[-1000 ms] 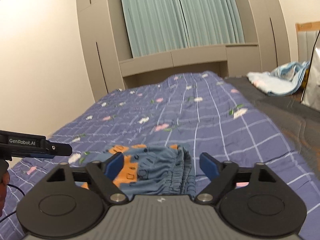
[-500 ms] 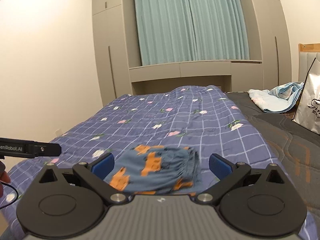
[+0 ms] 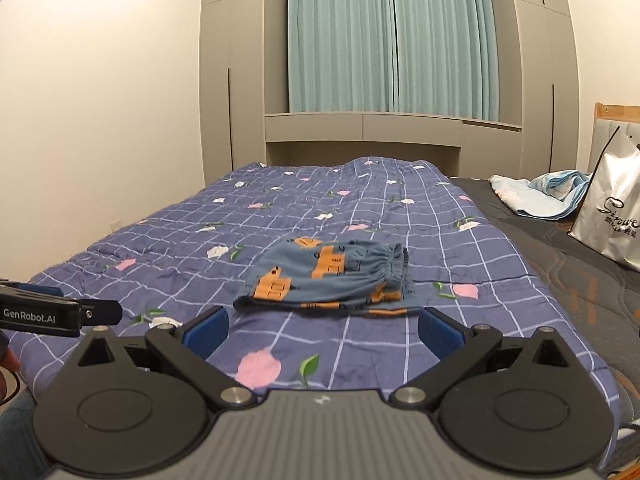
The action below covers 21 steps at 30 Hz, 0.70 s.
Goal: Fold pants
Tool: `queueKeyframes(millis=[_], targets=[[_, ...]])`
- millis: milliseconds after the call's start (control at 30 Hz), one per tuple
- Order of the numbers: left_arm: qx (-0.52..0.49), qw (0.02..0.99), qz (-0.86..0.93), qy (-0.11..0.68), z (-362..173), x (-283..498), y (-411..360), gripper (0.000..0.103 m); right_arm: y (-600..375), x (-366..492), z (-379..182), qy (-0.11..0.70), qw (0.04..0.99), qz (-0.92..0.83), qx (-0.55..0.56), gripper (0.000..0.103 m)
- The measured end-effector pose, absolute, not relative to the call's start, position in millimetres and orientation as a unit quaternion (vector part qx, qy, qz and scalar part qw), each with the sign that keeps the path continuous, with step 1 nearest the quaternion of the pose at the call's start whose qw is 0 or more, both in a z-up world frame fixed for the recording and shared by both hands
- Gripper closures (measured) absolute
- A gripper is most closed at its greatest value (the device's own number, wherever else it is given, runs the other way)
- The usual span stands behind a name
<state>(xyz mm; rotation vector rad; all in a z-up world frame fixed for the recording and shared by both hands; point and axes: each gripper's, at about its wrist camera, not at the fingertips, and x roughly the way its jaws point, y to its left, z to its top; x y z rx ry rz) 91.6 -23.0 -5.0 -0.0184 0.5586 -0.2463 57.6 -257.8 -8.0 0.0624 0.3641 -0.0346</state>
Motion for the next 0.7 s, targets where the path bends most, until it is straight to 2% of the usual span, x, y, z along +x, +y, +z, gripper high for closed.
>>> queueKeyframes(millis=[700], targets=[[-0.002, 0.952, -0.107, 0.288, -11.8, 90.3, -18.2, 0.001, -260.7, 59.3, -18.8, 0.196, 0.98, -0.017, 0.039, 0.0]])
